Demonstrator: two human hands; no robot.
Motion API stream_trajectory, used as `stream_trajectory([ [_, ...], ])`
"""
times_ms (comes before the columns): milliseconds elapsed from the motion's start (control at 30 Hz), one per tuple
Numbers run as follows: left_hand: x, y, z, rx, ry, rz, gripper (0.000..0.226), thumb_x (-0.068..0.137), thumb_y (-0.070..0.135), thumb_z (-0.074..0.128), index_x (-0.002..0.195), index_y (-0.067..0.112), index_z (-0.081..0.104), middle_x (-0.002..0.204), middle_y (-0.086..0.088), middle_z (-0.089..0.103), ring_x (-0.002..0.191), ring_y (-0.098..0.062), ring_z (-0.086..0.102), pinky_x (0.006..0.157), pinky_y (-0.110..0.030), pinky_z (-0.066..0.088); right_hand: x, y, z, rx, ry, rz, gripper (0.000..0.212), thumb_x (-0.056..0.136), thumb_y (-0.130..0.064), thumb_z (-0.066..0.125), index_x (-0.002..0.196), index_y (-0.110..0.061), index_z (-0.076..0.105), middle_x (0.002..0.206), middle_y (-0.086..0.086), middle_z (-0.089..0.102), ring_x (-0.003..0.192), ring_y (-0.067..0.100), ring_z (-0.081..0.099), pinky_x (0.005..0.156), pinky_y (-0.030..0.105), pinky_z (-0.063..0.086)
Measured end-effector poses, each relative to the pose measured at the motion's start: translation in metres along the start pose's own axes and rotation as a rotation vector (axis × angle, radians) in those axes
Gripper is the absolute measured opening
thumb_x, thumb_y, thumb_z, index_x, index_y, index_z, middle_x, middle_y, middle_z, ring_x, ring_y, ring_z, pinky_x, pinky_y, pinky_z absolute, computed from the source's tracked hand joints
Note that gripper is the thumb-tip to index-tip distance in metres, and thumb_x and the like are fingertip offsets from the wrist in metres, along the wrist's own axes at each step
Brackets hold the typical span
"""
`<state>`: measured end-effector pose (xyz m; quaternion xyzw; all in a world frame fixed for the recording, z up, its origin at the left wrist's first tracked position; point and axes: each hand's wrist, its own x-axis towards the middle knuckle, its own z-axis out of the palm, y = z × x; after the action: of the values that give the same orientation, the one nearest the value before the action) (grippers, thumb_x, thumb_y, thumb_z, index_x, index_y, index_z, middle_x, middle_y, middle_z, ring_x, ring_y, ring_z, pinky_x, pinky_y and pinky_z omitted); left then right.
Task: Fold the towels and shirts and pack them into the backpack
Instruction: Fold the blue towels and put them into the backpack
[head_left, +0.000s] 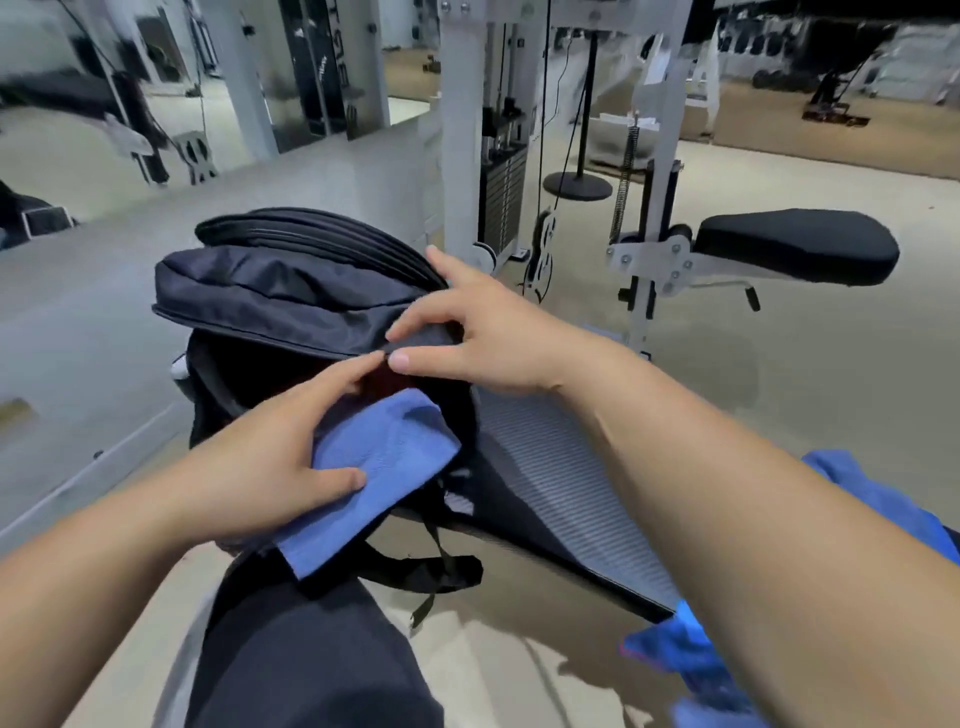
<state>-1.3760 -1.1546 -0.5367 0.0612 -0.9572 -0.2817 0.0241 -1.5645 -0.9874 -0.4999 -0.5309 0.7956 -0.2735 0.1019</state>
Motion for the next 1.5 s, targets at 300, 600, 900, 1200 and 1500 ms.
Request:
stream_trajectory([
  [300,0.013,-0.024,0.02,-0.119,-0.139,-0.175,0.097,0.073,0.027,0.067,0.145,0.068,0.017,0.109,0.015,0.067,0.08,-0.009,0.065,0.074,-0.039,0.056,0.057,0.012,-0.008,0.058,0.165,0.186,0.07,0.092,-0.036,0.07,0.151,-0.017,0.04,0.161,0.004,0.017,0.146,0.017,0.028,0.112,0.017,0.02],
  [600,0.03,0.017,0.065,0.09,-0.249,0.036,0.093,0.074,0.028,0.066,0.154,0.048,0.024,0.144,0.012,0.047,0.132,-0.006,0.044,0.107,-0.021,0.037,0.028,0.058,-0.061,0.13,0.351,0.375,0.069,0.094,-0.032,0.067,0.154,-0.016,0.036,0.157,0.004,0.023,0.14,0.015,0.033,0.103,0.017,0.027],
  [900,0.024,0.02,0.043,-0.384,-0.388,0.031,0.083,0.075,0.01,0.07,0.145,0.044,0.044,0.143,0.028,0.051,0.131,0.012,0.045,0.112,-0.017,0.036,0.024,0.076,-0.068,0.211,0.405,0.399,0.068,0.091,-0.035,0.07,0.151,-0.018,0.043,0.152,0.0,0.032,0.131,0.017,0.044,0.102,0.034,0.047],
  [1200,0.104,-0.007,-0.003,-0.908,0.293,-0.339,0.062,0.089,-0.006,0.056,0.137,0.033,0.058,0.125,0.008,0.069,0.104,-0.008,0.068,0.086,-0.022,0.052,0.037,0.074,-0.073,0.2,0.344,0.392,0.072,0.09,-0.038,0.071,0.153,-0.019,0.04,0.159,0.0,0.025,0.141,0.019,0.036,0.11,0.032,0.038],
  [1500,0.168,-0.037,0.003,-0.312,0.083,-0.305,0.064,0.085,-0.009,0.055,0.131,0.035,0.058,0.124,-0.007,0.06,0.091,-0.018,0.059,0.07,-0.017,0.05,0.035,0.078,-0.075,0.115,0.28,0.351,0.079,0.085,-0.036,0.077,0.153,-0.02,0.039,0.155,0.001,0.028,0.14,0.016,0.034,0.103,0.022,0.028],
])
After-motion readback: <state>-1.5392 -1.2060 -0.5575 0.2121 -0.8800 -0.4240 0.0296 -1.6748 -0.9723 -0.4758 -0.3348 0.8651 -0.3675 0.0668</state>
